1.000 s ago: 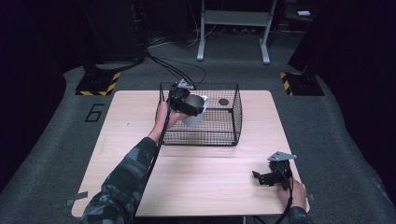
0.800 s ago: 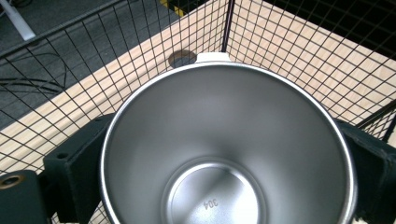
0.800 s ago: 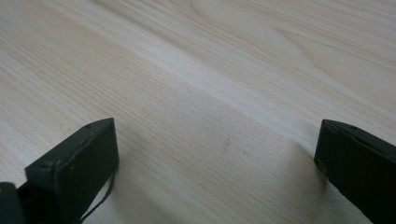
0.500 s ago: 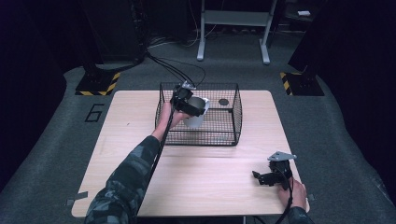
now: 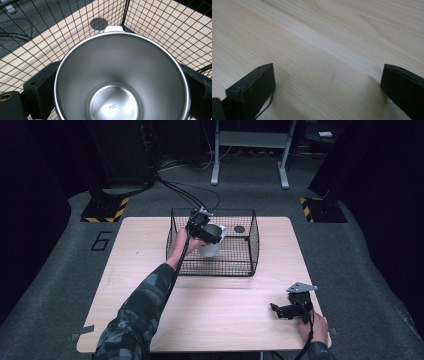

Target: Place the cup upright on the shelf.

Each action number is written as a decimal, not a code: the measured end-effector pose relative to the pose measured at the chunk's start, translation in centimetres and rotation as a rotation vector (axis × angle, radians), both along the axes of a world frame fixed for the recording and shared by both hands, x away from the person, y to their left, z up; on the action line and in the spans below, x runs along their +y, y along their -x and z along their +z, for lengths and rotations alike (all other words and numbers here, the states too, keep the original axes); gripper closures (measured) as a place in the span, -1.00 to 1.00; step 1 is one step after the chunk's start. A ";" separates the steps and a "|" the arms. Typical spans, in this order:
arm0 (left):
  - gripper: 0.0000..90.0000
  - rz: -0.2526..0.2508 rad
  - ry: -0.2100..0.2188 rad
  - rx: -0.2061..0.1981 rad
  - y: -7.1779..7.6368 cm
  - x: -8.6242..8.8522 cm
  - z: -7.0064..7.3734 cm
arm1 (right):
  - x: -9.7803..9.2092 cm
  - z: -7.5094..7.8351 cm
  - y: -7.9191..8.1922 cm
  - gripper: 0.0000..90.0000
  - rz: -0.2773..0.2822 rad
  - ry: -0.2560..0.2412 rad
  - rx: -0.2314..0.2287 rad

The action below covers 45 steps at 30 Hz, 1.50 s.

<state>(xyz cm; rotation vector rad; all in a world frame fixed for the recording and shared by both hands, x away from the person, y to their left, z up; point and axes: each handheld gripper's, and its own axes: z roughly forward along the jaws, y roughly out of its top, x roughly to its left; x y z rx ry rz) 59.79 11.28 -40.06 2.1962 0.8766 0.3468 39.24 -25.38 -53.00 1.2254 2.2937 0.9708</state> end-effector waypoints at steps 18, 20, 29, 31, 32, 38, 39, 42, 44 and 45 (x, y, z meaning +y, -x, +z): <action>-0.86 -0.014 -0.044 0.048 -1.0 -0.6 -1.6 | 0.0 0.0 0.0 -1.00 -0.004 -0.004 0.000; -0.86 -0.013 -0.047 0.052 -1.0 -0.7 -1.7 | 0.0 0.0 0.0 -1.00 -0.004 -0.003 0.000; -0.86 -0.024 -0.071 0.069 -1.4 -0.8 -2.1 | 0.0 0.0 0.0 -1.00 -0.003 -0.004 0.000; -0.86 -0.025 -0.076 0.072 -1.4 -0.8 -2.2 | 0.0 0.0 0.0 -1.00 -0.005 -0.004 0.001; -0.86 -0.024 -0.076 0.071 -1.4 -0.8 -2.3 | 0.0 0.0 0.0 -1.00 -0.003 -0.003 0.000; -0.86 -0.028 -0.088 0.083 -1.6 -0.8 -2.6 | 0.0 0.0 0.0 -1.00 -0.004 -0.004 0.001; -0.86 -0.028 -0.085 0.082 -1.6 -0.8 -2.7 | 0.0 0.0 0.0 -1.00 -0.004 -0.004 0.001; -0.86 -0.034 -0.094 0.084 -1.6 -0.8 -2.6 | 0.0 0.0 0.0 -1.00 -0.004 -0.004 0.001; -0.87 -0.035 -0.098 0.086 -1.6 -0.7 -2.6 | 0.0 0.0 0.0 -1.00 -0.003 -0.004 0.001; -0.87 -0.038 -0.100 0.089 -1.6 -0.6 -2.6 | 0.0 0.0 0.0 -1.00 -0.004 -0.001 -0.002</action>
